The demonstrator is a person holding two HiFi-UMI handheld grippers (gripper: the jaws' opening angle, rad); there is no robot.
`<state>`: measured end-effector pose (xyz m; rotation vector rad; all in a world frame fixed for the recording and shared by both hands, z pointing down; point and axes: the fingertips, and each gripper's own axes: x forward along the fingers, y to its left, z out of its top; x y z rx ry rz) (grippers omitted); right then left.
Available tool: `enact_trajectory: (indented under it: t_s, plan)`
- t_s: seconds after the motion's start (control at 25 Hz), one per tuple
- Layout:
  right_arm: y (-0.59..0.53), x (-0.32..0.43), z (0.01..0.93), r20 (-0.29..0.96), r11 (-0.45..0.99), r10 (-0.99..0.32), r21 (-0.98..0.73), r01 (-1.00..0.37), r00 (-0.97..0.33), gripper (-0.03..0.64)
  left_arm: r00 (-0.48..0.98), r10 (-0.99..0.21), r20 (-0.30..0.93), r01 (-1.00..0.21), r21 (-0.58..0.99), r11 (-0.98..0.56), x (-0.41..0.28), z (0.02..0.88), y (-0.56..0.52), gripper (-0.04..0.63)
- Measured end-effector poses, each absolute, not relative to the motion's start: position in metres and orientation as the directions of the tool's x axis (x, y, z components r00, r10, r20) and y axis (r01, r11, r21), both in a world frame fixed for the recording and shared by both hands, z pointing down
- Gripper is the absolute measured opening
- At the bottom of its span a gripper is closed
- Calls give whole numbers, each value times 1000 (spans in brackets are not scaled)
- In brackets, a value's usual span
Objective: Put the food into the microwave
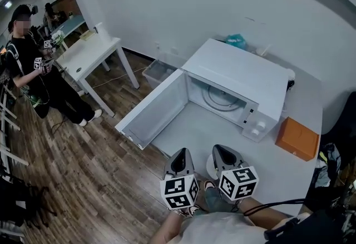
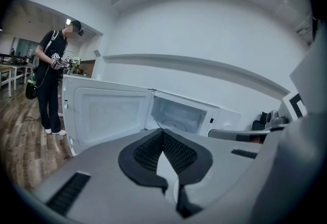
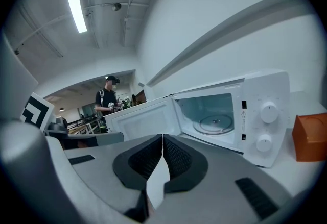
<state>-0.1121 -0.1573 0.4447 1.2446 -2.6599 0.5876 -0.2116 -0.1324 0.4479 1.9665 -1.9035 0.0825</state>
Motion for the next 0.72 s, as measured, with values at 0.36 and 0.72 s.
enact_trajectory:
  t_s: [0.36,0.72]
  plan:
    - [-166,-92,469,342,522,-722,-300,-798,-601,37,145,-914,379,-959,281,-35,-190,475,-144,72]
    - [-166,-53,523,445,407,-739,-302,-862,-506,52,202,-852,483,-954,293,-60,-165,530,-141,72]
